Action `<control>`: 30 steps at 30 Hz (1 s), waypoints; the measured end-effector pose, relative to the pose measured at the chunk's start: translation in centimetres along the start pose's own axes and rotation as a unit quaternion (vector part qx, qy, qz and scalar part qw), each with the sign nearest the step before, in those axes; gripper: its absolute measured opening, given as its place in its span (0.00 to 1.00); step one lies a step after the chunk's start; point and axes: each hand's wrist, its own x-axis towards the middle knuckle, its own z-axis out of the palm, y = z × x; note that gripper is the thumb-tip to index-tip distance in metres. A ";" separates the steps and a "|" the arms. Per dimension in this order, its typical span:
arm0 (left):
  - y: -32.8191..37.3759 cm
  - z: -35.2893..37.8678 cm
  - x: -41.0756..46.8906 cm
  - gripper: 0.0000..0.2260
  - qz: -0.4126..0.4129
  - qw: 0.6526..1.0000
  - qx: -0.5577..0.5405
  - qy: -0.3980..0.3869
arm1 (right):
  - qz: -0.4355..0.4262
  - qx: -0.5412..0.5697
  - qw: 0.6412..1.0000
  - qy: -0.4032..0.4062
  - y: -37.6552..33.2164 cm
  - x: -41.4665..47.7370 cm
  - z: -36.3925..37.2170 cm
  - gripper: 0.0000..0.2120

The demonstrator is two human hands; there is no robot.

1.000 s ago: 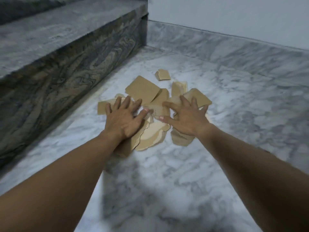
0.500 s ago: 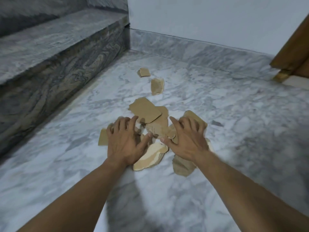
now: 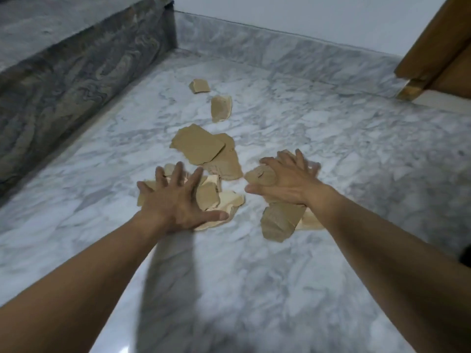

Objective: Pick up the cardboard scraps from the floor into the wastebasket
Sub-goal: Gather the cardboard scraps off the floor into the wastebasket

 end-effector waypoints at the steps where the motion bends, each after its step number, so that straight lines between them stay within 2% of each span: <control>1: 0.1 0.7 -0.9 0.58 0.003 0.999 0.029 0.016 | 0.002 -0.014 0.999 -0.044 1.0 -1.0 -0.2 0.58; 4: 0.5 1.5 -2.3 0.52 0.010 0.992 0.048 0.115 | 0.017 -0.073 0.994 -0.085 3.4 -4.0 0.1 0.67; 6: 0.8 1.5 -2.8 0.49 0.005 0.991 0.027 0.129 | 0.036 -0.094 0.992 -0.074 3.8 -5.7 0.3 0.68; 11: 2.5 2.6 -5.0 0.44 0.005 0.983 0.010 0.183 | 0.083 -0.102 0.990 -0.053 4.7 -9.6 0.4 0.56; 16: 3.2 3.1 -6.4 0.43 0.011 0.982 0.047 0.182 | 0.078 -0.071 0.994 -0.038 6.5 -13.1 1.1 0.52; 20: 4.0 3.6 -7.4 0.39 -0.006 0.986 -0.024 0.164 | 0.112 0.101 0.989 0.003 7.6 -14.1 1.6 0.47; 24: 4.7 4.2 -8.2 0.35 -0.002 0.983 -0.059 0.173 | 0.129 0.190 0.973 0.033 7.9 -15.6 0.5 0.50; 27: 5.5 4.4 -8.9 0.35 0.008 0.983 -0.040 0.182 | 0.142 0.192 0.971 -0.022 7.5 -17.2 -0.2 0.45; 30: 6.2 4.5 -9.5 0.34 0.013 0.982 0.002 0.187 | 0.131 0.112 0.981 -0.087 6.5 -19.3 0.2 0.40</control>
